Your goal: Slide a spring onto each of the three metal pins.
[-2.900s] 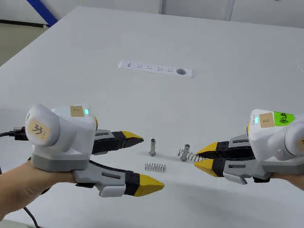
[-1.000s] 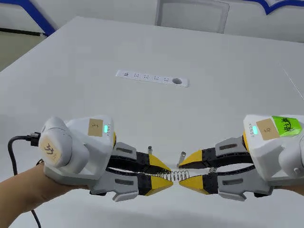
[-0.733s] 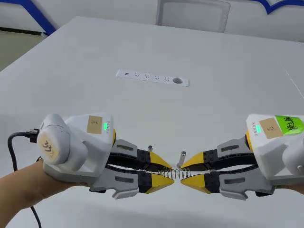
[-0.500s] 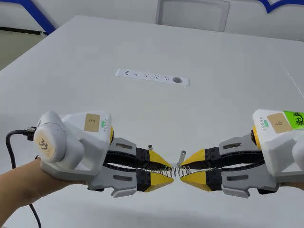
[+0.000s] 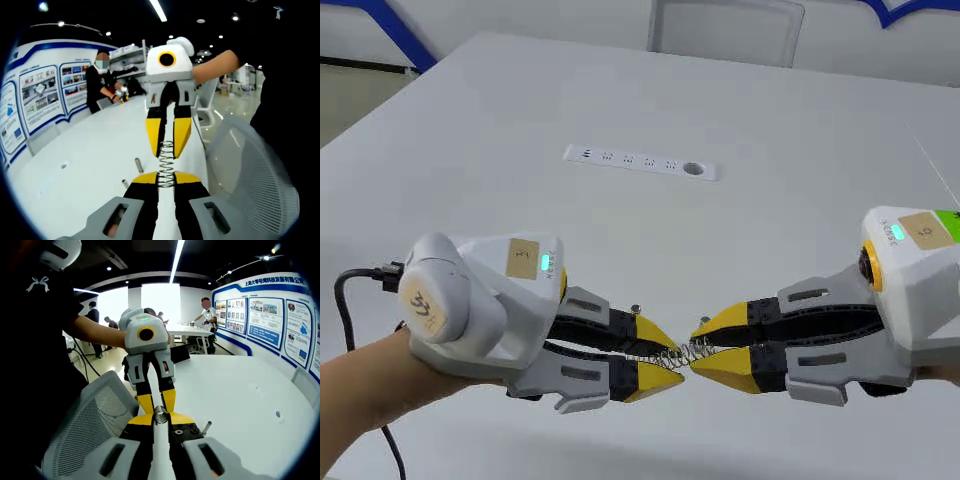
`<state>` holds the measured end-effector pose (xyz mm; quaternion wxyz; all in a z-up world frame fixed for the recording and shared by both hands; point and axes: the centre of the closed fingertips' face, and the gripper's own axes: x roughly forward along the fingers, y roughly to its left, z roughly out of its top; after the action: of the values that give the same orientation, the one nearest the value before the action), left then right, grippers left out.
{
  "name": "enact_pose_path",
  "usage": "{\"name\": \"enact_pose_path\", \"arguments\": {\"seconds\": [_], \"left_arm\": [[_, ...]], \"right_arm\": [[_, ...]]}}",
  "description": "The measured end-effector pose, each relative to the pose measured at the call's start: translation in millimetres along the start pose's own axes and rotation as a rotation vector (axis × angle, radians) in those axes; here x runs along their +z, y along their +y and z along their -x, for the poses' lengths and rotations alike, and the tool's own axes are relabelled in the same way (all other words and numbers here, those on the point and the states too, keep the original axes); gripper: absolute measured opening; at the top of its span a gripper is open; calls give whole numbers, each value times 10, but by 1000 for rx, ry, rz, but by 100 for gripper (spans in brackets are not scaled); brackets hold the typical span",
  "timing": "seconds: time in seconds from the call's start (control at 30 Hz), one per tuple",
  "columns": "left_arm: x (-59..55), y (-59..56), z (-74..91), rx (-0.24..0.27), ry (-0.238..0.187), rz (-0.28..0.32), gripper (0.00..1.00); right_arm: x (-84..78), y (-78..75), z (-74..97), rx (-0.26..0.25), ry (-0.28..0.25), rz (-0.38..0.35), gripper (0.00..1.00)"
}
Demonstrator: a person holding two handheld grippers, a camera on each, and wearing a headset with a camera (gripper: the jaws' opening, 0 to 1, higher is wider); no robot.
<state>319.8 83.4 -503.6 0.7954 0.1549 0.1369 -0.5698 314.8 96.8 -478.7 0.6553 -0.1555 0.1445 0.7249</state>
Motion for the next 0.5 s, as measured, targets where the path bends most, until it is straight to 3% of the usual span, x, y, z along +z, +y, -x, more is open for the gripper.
{"name": "enact_pose_path", "arguments": {"seconds": [0.5], "left_arm": [[29,8,-61,2,-18,11,10]], "right_arm": [[202,24,-79,-9,-71,-36,11]]}}
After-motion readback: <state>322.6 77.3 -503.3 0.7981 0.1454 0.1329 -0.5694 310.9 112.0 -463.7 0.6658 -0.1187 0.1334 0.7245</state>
